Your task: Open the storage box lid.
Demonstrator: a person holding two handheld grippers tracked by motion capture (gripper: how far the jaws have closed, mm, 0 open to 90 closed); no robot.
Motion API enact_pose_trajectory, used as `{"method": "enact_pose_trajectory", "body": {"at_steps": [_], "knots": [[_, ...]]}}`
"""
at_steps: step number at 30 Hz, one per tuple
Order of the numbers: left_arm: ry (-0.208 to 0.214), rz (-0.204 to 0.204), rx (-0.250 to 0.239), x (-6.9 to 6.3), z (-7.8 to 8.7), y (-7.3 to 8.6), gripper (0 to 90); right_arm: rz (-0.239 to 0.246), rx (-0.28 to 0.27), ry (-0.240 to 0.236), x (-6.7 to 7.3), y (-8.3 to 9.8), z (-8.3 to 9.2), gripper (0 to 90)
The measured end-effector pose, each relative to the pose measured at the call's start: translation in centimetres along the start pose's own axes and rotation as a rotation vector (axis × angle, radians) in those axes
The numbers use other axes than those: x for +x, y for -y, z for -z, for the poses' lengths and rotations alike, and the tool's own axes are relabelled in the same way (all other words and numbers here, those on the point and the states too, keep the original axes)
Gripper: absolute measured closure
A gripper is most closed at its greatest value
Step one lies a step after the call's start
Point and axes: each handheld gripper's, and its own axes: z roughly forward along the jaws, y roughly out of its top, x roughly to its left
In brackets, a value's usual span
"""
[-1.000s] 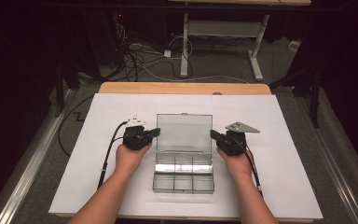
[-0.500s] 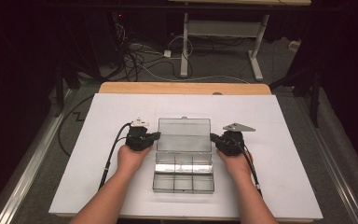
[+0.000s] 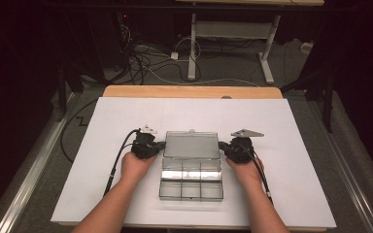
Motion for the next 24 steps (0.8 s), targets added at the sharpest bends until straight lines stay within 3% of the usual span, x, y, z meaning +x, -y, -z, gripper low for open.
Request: {"method": "enact_pose_trajectory", "body": {"at_steps": [6, 15, 24], "knots": [[-0.009, 0.009, 0.000, 0.4, 0.7, 0.4, 87.7, 0.005, -0.008, 0.004, -0.1, 0.2, 0.5, 90.0], [0.010, -0.006, -0.058, 0.0, 2.8, 2.6, 87.7, 0.019, -0.042, -0.010, -0.1, 2.1, 2.5, 90.0], [0.010, -0.072, -0.110, -1.5, 5.2, 4.8, 87.7, 0.055, -0.071, -0.022, 1.0, 3.8, 4.8, 90.0]]}}
